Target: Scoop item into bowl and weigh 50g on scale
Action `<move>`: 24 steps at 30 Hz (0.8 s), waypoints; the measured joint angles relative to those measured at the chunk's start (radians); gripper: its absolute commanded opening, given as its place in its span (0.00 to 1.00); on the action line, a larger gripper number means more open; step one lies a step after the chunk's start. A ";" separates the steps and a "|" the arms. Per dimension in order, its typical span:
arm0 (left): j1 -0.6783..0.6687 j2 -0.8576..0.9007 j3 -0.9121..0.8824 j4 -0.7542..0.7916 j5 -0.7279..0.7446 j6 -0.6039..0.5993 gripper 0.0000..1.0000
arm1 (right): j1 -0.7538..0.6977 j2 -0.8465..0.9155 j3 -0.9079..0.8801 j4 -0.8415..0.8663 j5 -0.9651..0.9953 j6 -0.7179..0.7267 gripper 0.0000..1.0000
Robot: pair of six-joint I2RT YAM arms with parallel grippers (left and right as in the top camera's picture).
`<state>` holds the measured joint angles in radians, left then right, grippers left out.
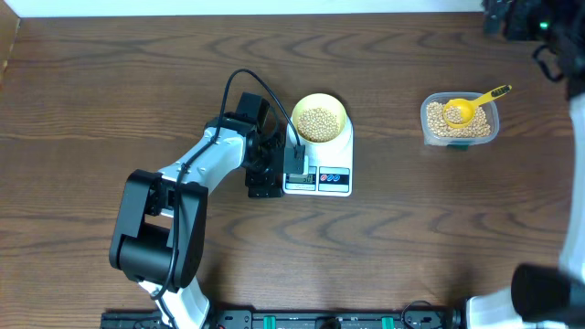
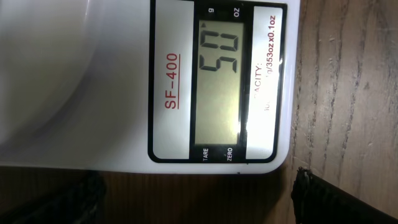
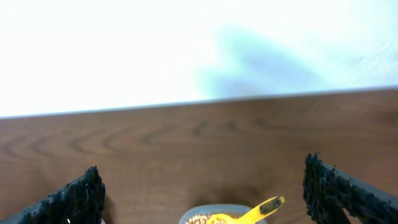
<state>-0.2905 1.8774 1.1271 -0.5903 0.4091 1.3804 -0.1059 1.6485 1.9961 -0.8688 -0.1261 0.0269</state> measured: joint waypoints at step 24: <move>0.000 0.000 0.000 0.000 0.000 0.000 0.98 | 0.163 -0.320 0.000 -0.111 -0.005 0.000 0.99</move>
<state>-0.2909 1.8774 1.1271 -0.5900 0.4091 1.3804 0.0566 1.3285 1.9961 -0.9798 -0.1314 0.0269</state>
